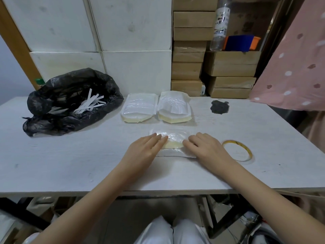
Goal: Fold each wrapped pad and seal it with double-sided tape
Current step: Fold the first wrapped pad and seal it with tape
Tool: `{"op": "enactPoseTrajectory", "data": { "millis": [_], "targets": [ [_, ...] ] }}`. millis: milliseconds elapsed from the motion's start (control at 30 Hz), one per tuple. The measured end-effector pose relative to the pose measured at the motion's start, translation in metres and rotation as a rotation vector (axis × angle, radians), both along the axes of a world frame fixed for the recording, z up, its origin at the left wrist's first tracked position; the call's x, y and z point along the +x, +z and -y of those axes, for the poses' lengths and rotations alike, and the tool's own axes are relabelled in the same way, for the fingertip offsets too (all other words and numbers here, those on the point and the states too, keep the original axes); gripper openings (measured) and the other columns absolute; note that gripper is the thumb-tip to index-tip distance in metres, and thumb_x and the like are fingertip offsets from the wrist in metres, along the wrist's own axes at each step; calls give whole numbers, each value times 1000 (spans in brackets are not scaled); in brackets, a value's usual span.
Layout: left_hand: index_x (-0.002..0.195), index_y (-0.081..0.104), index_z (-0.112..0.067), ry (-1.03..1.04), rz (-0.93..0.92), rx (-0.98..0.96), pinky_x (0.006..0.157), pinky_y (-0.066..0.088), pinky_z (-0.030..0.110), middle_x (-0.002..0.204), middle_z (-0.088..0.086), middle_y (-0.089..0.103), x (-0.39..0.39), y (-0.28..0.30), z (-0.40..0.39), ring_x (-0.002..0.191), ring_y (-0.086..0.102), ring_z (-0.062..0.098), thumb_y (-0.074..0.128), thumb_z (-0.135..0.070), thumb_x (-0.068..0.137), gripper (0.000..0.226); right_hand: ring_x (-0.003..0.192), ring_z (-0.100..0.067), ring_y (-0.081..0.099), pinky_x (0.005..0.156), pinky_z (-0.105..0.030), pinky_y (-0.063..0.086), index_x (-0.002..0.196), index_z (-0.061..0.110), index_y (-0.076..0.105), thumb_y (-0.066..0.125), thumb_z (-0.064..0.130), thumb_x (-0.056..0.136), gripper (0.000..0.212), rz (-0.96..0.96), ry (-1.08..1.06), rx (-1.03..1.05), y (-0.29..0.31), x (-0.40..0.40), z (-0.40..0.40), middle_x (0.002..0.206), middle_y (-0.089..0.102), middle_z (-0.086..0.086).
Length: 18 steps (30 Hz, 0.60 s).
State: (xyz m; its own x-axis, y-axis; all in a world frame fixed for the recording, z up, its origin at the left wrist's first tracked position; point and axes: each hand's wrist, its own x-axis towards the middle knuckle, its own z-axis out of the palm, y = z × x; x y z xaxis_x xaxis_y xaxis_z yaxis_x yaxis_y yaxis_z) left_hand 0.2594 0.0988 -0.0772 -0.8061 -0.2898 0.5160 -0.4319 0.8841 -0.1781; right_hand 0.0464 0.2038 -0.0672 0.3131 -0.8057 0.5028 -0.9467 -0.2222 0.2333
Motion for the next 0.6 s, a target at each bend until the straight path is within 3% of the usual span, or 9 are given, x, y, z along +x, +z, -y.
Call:
{"op": "enactPoseTrajectory", "data": {
  "millis": [67, 167, 233, 300, 333, 400, 467, 533, 600],
  "targets": [
    [129, 55, -6, -2, 50, 101, 84, 54, 36, 128, 12, 60, 12, -4, 0, 117, 59, 28, 41, -19, 91, 43, 67, -24, 54, 58, -30, 41, 105, 11, 53, 49, 2, 82, 26, -21, 38, 20, -4, -1, -6, 87, 63, -8],
    [143, 36, -13, -33, 122, 259, 102, 39, 33, 147, 9, 39, 23, -10, -3, 136, 38, 22, 17, -42, 101, 55, 88, -25, 64, 76, -32, 51, 127, 15, 50, 65, 0, 72, 59, 104, 43, 137, -9, -11, -13, 115, 66, -8],
    [146, 30, -17, -38, 119, 314, 106, 36, 33, 152, 6, 31, 23, -11, -6, 140, 29, 20, 10, -47, 99, 59, 108, -11, 56, 94, -32, 45, 143, 32, 30, 56, 12, 85, 67, 481, 10, 304, -2, -13, -20, 123, 63, 9],
    [146, 29, -19, -33, 102, 338, 106, 37, 33, 152, 5, 30, 21, -11, -8, 140, 27, 19, 7, -48, 99, 60, 124, -2, 43, 102, -26, 32, 146, 41, 3, 49, 22, 93, 73, 907, -70, 415, 14, -10, -21, 131, 53, 21],
    [146, 29, -20, -32, 99, 346, 105, 37, 33, 152, 5, 30, 21, -11, -9, 140, 28, 19, 7, -48, 99, 60, 129, -3, 37, 103, -25, 28, 146, 38, -1, 47, 26, 94, 72, 922, -106, 387, 24, -6, -22, 136, 46, 20],
    [146, 30, -21, -42, 99, 357, 104, 39, 34, 151, 5, 32, 21, -8, -7, 139, 30, 20, 9, -47, 99, 57, 134, -7, 32, 105, -27, 27, 148, 31, 9, 34, 41, 92, 63, 638, -102, 279, 45, 10, -18, 146, 36, 13],
    [144, 34, -20, -55, 120, 373, 102, 43, 34, 149, 7, 35, 23, -7, -6, 138, 34, 21, 12, -46, 100, 55, 139, -9, 27, 109, -27, 23, 147, 26, 23, 20, 51, 90, 62, 376, -64, 354, 58, 33, -9, 151, 31, 9],
    [143, 38, -19, -59, 148, 384, 101, 43, 34, 148, 8, 37, 24, -5, -4, 137, 35, 21, 13, -45, 100, 56, 136, -13, 32, 106, -30, 29, 146, 23, 27, 22, 48, 96, 56, 250, -157, 496, 54, 44, 2, 147, 39, 5],
    [144, 36, -17, -64, 151, 353, 106, 37, 34, 150, 8, 34, 24, -3, -2, 139, 30, 22, 11, -47, 99, 59, 127, -18, 43, 98, -36, 40, 140, 21, 36, 26, 41, 99, 47, 255, -220, 544, 47, 46, 7, 138, 49, 3]
  ]
}}
